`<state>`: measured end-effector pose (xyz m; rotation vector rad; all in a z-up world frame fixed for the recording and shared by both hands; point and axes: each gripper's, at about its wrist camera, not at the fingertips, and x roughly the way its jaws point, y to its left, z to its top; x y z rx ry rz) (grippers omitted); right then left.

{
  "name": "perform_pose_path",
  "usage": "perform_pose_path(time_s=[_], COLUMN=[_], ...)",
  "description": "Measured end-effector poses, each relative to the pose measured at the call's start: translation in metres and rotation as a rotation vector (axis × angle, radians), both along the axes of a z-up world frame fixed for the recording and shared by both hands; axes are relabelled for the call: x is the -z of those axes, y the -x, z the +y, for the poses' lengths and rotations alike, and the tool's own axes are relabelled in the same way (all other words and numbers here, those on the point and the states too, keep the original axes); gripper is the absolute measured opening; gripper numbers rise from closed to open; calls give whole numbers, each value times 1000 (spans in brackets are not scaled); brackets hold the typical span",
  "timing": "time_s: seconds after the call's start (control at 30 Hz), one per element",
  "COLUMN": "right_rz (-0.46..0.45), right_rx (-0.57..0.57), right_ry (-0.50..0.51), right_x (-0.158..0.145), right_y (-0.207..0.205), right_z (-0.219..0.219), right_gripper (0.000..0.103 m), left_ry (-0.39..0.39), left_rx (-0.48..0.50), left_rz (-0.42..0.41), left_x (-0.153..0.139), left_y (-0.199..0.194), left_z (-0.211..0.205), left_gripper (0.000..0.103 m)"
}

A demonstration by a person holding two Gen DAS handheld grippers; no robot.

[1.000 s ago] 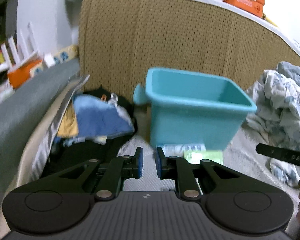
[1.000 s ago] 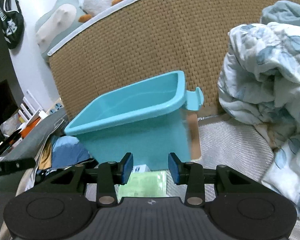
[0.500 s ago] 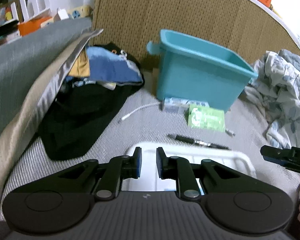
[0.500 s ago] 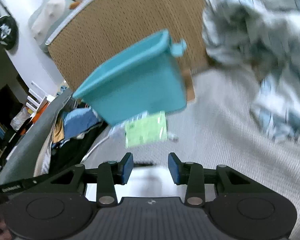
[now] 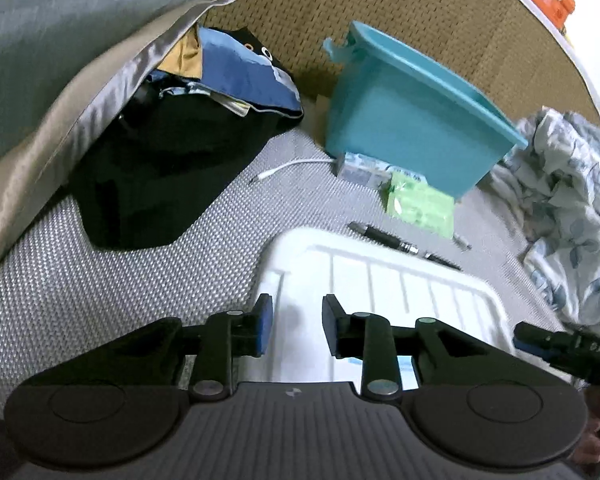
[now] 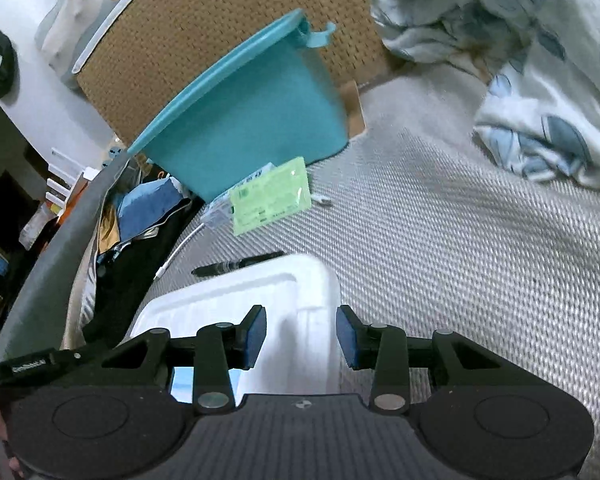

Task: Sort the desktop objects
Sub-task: 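Move both grippers to the white plastic lid lying on the bed, then grasp the rim of the white lid with both grippers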

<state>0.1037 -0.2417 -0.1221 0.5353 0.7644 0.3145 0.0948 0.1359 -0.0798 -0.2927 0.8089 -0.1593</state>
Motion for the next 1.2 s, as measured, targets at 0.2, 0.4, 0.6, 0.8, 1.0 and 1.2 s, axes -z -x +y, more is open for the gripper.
perform_pose_path(time_s=[0.2,0.4,0.6,0.8,1.0,1.2], right_rz=[18,33,46,56,69,77], right_rx=[6,-12,-10,-20,-24,-12], right_ry=[-42,-58,-68,-61,-91,-149], right_x=[7,10,12,14,18,23], right_y=[5,5,5,5,3,3], right_z=[-6,-5,-7,-6,-8,-14], right_gripper=[43,43,43,43,44,45], left_ry=[-35,34,36,40,61,83], left_rx=[22,-16,-36,-35,-37,-39], left_rz=[-24,12,47,67,77,77], left_x=[-1,4,13,18,20,21], left_y=[6,3,-2,-3,-4,-5], left_z=[-1,13,9,12,14,16], left_gripper=[34,43,44,44,44,44])
